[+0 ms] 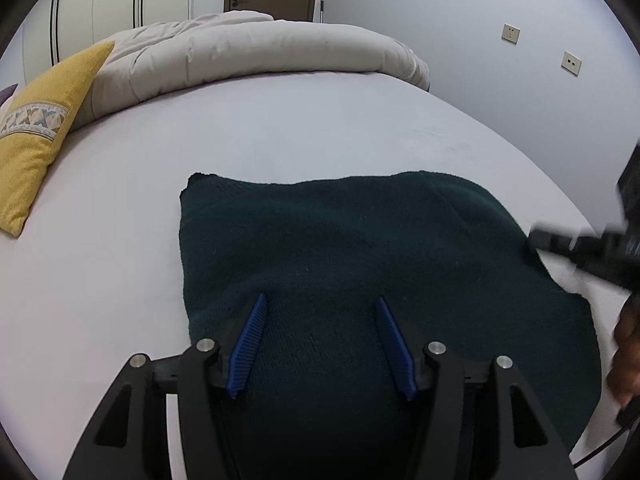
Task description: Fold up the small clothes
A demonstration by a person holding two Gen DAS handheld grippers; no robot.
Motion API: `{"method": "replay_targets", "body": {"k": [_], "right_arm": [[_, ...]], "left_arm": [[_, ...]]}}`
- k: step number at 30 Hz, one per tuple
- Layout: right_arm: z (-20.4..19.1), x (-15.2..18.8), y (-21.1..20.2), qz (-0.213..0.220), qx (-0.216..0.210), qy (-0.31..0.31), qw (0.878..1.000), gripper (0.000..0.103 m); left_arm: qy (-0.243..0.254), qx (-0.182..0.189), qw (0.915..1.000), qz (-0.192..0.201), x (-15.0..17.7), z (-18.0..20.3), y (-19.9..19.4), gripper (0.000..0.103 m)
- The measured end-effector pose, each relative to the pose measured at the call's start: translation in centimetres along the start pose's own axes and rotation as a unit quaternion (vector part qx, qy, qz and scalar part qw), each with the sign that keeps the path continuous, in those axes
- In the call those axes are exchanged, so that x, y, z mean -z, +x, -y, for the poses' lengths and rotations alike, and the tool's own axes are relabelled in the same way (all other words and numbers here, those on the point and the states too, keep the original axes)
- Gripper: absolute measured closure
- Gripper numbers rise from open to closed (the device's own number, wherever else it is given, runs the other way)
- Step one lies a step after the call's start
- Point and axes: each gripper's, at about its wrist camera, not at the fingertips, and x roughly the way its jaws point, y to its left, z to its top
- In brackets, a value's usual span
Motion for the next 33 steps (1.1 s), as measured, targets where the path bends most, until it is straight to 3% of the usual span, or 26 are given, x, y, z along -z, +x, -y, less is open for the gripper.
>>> {"method": "replay_targets", "body": {"k": [4, 8, 12, 15, 17, 20, 21, 24, 28, 32, 33], "right_arm": [[-3.5, -2.6, 1.5, -0.028, -0.023, -0.032, 0.999, 0.095], [-3.6, -2.9, 6.6, -0.1, 0.019, -0.038, 0.994, 0.1], [-0.4, -2.8, 7.0, -0.066, -0.03, -0.004, 0.997, 0.103], [0.3, -2.6, 7.0, -0.047, -0.041, -0.005, 0.998, 0.103], [0.7, -2.6, 6.5, -0.03, -0.039, 0.004, 0.999, 0.103], [1.7, -2.8, 4.5, -0.003, 0.003, 0.011, 1.0, 0.103], [1.5, -2.8, 3.8, 0.0, 0.018, 0.006, 1.0, 0.096], [-0.5, -2.4, 1.2, 0.009, -0.002, -0.02, 1.0, 0.096], [-2.9, -1.0, 0.0, -0.003, -0.05, -0.049, 0.998, 0.095], [-1.8, 1.5, 2.5, -0.059, -0.006, -0.064, 0.996, 0.097], [-0.7, 2.2, 2.4, -0.047, -0.029, -0.055, 0.997, 0.098]], "left_arm": [[0.004, -0.005, 1.0, -0.002, -0.1, 0.2, 0.1, 0.043], [0.007, -0.007, 1.0, -0.002, 0.1, 0.3, 0.2, 0.043], [0.008, -0.003, 1.0, -0.001, 0.1, 0.2, 0.6, 0.041], [0.01, -0.005, 0.9999, 0.0, 0.1, 0.3, 0.8, 0.04], [0.01, -0.004, 0.9999, 0.0, 0.0, 0.2, 0.9, 0.04], [0.01, -0.004, 0.9999, 0.0, 0.0, 0.1, 0.9, 0.04], [0.01, -0.004, 0.9999, 0.001, 0.0, 0.1, 0.9, 0.04], [0.01, -0.005, 0.9999, 0.001, 0.0, 0.1, 0.9, 0.04], [0.011, -0.006, 0.9999, 0.0, 0.0, 0.2, 0.9, 0.04], [0.011, -0.006, 0.9999, 0.001, 0.0, 0.1, 0.9, 0.04], [0.012, -0.006, 0.9999, 0.003, 0.0, 0.1, 0.9, 0.039]]}}
